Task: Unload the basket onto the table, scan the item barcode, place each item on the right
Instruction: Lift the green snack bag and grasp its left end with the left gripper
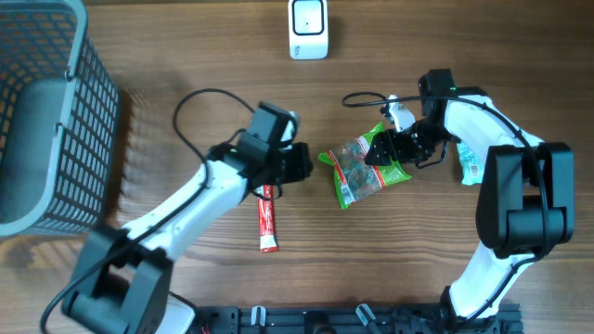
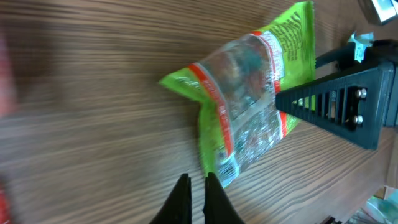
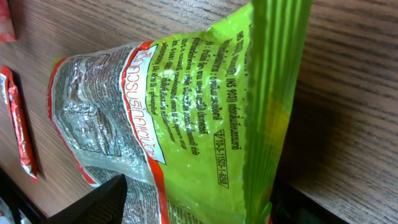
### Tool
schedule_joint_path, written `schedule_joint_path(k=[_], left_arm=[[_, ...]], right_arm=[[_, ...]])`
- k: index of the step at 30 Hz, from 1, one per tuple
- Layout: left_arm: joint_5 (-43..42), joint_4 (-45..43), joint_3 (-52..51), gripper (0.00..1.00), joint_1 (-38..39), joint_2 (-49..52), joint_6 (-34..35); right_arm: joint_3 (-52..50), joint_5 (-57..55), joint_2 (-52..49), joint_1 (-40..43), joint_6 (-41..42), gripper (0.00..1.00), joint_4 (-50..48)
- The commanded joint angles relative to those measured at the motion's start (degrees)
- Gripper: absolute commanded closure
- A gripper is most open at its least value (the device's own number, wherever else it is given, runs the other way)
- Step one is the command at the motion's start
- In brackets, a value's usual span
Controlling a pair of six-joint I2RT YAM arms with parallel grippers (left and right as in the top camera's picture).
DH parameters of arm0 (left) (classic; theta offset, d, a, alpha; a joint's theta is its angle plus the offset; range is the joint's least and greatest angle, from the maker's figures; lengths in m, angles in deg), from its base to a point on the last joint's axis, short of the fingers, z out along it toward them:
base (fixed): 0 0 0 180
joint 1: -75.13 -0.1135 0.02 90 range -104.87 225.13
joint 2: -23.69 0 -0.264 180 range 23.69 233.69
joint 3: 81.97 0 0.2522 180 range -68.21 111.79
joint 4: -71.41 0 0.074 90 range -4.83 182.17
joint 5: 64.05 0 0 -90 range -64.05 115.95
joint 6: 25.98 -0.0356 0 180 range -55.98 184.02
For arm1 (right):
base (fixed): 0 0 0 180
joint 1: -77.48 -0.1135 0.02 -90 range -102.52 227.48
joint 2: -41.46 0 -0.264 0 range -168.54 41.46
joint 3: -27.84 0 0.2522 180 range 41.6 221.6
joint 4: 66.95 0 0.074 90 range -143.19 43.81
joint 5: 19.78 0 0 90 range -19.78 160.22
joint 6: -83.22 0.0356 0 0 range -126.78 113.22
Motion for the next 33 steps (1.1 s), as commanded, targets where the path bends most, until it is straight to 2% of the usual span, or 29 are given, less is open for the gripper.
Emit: schedule_joint_path(k=[1,9,12,13,18,25,33], left_arm=[[0.76,-4.42,0.68,0.94,2.95,3.30,1.05],[1.01,-13.14,0.68,0.93,3.48,9.64,1.05],[4.42,-13.73,0.68,0.93,3.48,11.45,1.05],[4.13,-13.97,0.68,0.96,3.48,11.85,1.68],[-0.76,-19.12,0.74,0.96,2.91,12.04,2.99],[-0.55,-19.04,0.72,0.96,2.23,12.20,3.34],[-0.55,-19.26,0.68,0.96,2.71,18.47,3.34]], right_arm=[[-0.59,3.41,-0.42,-0.24,0.00,0.27,0.11],[-0.59,3.87,-0.42,-0.24,0.00,0.27,0.24],[-0.59,3.89,-0.42,-0.24,-0.02,0.27,0.24],[-0.59,3.87,-0.42,-0.24,-0.02,0.27,0.22],[-0.59,3.87,-0.42,-0.24,-0.02,0.27,0.02],[-0.59,3.85,-0.74,-0.24,-0.02,0.27,-0.17],[-0.59,3.85,-0.74,-0.24,-0.04,0.27,-0.11]])
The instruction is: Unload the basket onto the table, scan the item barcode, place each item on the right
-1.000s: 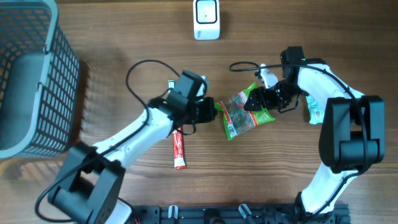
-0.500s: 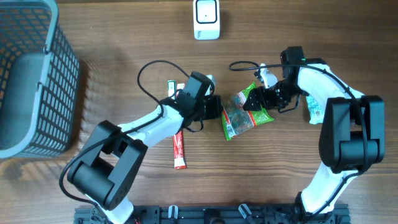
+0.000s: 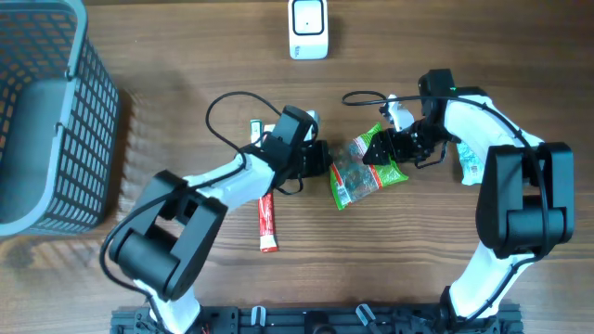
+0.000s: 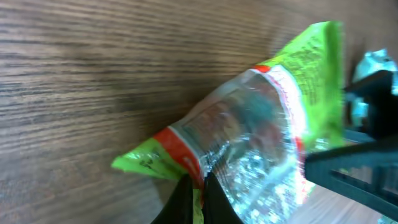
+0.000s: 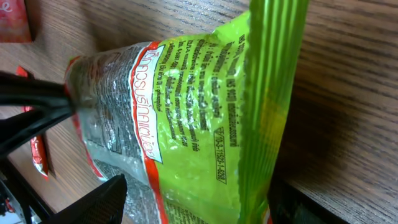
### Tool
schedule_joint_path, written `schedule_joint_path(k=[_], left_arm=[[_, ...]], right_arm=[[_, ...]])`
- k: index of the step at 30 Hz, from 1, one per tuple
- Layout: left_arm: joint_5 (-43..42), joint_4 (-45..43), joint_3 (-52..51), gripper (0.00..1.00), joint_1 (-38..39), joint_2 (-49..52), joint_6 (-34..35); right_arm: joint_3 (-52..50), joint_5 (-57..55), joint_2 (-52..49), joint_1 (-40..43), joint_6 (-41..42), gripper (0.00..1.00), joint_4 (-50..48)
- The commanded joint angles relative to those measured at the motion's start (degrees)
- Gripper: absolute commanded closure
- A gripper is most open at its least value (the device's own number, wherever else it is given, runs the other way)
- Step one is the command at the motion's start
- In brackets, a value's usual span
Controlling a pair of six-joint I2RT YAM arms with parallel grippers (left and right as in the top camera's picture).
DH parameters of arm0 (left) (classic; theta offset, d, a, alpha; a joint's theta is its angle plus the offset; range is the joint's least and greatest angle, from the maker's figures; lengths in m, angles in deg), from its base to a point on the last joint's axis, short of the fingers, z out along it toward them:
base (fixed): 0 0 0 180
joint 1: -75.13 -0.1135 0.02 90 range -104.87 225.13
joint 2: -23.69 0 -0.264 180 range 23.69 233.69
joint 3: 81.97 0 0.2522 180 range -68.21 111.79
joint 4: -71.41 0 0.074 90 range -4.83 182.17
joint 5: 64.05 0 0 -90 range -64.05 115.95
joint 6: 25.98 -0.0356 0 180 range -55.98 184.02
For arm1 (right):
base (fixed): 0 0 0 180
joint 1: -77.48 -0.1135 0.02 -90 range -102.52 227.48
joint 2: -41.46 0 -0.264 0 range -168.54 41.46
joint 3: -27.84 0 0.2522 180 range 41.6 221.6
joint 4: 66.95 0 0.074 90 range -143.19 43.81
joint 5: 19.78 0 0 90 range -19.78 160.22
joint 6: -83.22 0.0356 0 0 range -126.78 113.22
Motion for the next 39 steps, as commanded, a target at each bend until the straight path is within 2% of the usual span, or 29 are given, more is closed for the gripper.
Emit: schedule_joint_path(k=[1,7,11,17,22,30,36,39], left_arm=[[-0.44,-0.13,0.46,0.96,0.22,3.61,0.70],[0.02,0.00,0.44,0.96,0.31,3.67,0.55],[0.66,0.00,0.44,0.96,0.33,3.67,0.55],[0.66,0.02,0.44,0.96,0.66,3.67,0.55],[0.68,0.02,0.44,0.96,0.66,3.67,0.55],[1.09,0.04,0.44,0.96,0.66,3.67,0.55],[1.09,0.04,0.44,0.96,0.66,3.67,0.55],[1.09,0.04,0.44,0.96,0.66,3.67,0.52]], right_arm=[[-0.59,2.01,-0.74,-0.24,-0.04,0.26,0.04],[-4.59,2.10,-0.74,-0.24,0.31,0.28,-2.27],[-8.48,5.20,-0.74,-0.24,2.93,0.41,-6.47],[-9.09,12.20,-0.74,-0.24,2.78,0.41,-7.02],[-9.53,12.44,-0.74,-0.24,2.97,0.39,-7.08],[-13.99,19.65,-0.74,-0.24,3.04,0.41,-12.50],[-16.37,19.67,-0.74,-0.24,7.98,0.54,-18.23],[-16.55,19.65,-0.72,-0.24,7.85,0.74,-18.58]])
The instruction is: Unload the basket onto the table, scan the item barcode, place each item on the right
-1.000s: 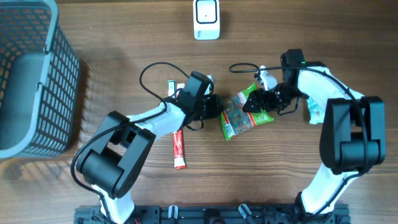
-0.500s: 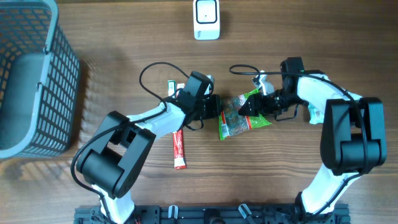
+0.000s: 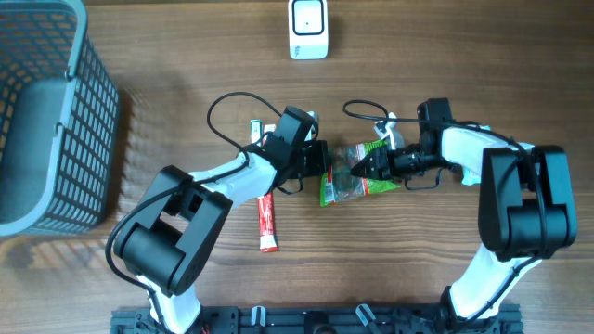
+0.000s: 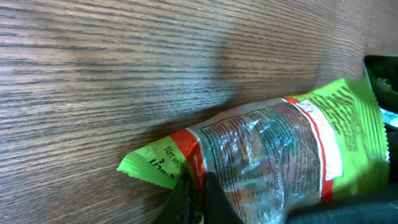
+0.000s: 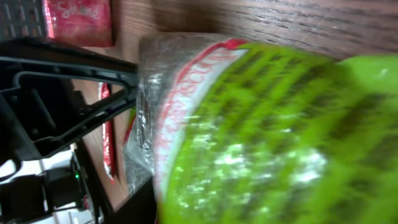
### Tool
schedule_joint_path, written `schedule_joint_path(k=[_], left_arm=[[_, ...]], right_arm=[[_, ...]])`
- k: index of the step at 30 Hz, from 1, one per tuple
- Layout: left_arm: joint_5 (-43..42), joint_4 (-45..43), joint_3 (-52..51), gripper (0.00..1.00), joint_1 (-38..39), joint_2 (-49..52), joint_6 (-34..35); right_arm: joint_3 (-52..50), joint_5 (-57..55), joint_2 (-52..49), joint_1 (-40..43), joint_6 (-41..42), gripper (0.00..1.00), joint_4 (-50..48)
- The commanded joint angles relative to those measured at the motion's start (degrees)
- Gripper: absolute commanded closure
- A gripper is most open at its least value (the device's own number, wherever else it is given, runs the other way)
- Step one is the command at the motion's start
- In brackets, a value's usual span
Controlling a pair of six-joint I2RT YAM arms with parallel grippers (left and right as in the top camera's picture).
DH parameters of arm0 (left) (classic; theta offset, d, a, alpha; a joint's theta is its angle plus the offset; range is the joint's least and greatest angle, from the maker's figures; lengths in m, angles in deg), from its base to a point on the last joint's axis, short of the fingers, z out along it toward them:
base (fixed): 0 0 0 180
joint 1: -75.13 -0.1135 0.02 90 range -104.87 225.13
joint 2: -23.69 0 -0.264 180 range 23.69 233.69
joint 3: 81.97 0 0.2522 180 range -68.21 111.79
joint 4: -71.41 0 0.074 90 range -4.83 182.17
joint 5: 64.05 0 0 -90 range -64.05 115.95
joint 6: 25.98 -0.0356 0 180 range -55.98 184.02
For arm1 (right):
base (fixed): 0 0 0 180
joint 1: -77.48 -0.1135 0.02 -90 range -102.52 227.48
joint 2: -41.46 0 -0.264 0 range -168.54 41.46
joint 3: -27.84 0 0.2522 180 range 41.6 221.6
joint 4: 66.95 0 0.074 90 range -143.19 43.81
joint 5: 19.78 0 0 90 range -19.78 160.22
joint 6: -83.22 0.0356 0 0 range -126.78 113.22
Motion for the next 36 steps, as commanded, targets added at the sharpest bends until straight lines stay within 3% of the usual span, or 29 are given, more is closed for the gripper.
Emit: schedule_joint_path(k=[1,2,8,13,17,24,36], left_arm=[[-0.02,0.48,-0.02,0.96,0.66,2.14,0.37],[-0.02,0.48,-0.02,0.96,0.66,2.14,0.35],[-0.07,0.61,0.00,0.94,-0.39,0.33,0.33],[-0.63,3.85,0.04,0.92,-1.95,-8.74,-0.83],[-5.51,11.67,0.04,0.95,-2.03,-13.75,-0.94],[-7.80,27.58,-0.04,0.96,-0.83,-12.37,-1.01],[-11.87,20.70,-0.09,0.96,1.53,-6.32,-0.90]], right_arm=[[-1.14,-0.17,-1.60,-0.79,0.57,0.78,-0.39],[-1.14,-0.15,-1.60,-0.79,0.50,0.83,-0.37],[-1.11,-0.15,-1.60,-0.76,0.13,0.90,-0.35],[-1.11,-0.22,-1.60,-0.79,0.09,0.83,-0.61],[-1.11,-0.22,-1.60,-0.79,0.11,0.83,-1.25],[-1.11,-0.28,-1.60,-0.79,0.13,0.83,-1.44],[-1.11,-0.48,-1.60,-0.79,0.11,0.83,-1.49]])
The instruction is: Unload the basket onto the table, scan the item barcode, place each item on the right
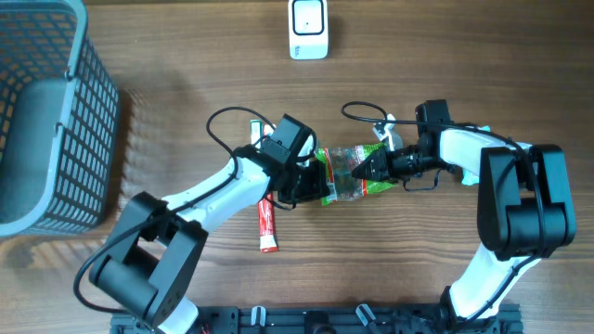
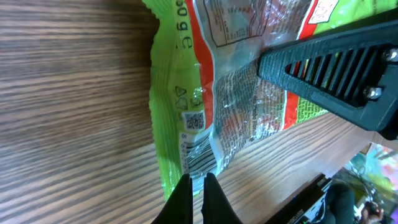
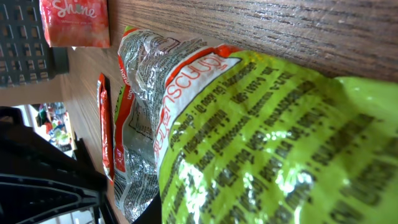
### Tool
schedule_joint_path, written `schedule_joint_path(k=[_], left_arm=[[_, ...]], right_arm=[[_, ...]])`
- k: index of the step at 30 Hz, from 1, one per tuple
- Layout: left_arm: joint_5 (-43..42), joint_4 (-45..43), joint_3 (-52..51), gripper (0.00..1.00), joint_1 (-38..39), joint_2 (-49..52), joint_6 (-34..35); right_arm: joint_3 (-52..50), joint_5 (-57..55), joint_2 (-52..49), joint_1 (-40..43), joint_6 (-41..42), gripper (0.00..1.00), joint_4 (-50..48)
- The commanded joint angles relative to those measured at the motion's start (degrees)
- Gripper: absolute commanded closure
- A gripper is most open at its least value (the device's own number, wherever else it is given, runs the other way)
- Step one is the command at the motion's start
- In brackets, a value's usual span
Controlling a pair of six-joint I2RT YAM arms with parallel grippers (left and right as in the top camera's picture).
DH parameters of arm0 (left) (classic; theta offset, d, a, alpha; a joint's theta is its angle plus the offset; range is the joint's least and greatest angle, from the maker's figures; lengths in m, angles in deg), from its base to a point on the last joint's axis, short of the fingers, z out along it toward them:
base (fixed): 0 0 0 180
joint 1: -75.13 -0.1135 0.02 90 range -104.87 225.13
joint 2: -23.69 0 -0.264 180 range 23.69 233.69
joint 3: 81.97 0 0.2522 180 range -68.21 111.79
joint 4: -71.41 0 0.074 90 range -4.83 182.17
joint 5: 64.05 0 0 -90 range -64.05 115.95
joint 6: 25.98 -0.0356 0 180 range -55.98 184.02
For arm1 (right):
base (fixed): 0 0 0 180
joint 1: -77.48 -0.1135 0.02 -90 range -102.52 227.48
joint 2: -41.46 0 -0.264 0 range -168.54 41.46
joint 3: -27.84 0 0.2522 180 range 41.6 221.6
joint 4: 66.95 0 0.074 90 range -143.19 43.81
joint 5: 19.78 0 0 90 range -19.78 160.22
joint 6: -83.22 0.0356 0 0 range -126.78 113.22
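A green and clear snack bag (image 1: 343, 173) lies left to right at the table's middle. My right gripper (image 1: 371, 167) is shut on its right end; in the right wrist view the bag (image 3: 249, 124) fills the frame. My left gripper (image 1: 314, 182) is shut, with its tips (image 2: 196, 182) touching the bag's lower left edge, beside a barcode (image 2: 199, 163) and a small QR mark. The right finger (image 2: 336, 68) lies across the bag. A white scanner (image 1: 308, 28) stands at the far edge.
A grey mesh basket (image 1: 46, 111) stands at the left. A red stick sachet (image 1: 267, 223) lies below my left arm, and a small packet (image 1: 255, 130) above it. A red "Shine" packet (image 3: 74, 15) shows in the right wrist view.
My left gripper went from the bag's upper left corner to its lower left edge. The bag has turned, so its barcode face shows in the left wrist view. The right gripper keeps its hold.
At first my right gripper held the tilted bag by its right end while the shut left gripper was off to the left. Then the left tips were at the bag's left end. Later the bag lay level between both grippers, and now its barcode side faces the left wrist.
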Motion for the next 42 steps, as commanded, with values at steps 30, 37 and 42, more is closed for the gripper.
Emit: schedule_joint_path(k=[30,37,42], left_arm=[[11.23,5.88,0.09,0.96,1.01,5.33,2.27],[20.11,10.82,0.11,0.96,-0.31,-12.24,0.59],[20.44,14.25,0.11,0.96,-6.14,-24.28,0.59]], right_arm=[[0.52,1.36,-1.25,-0.39,-0.74,0.96,2.03],[1.51,1.29,3.52,-0.39,-3.41,0.96,3.32],[1.55,-1.16,13.27,-0.39,-3.37,0.96,3.39]])
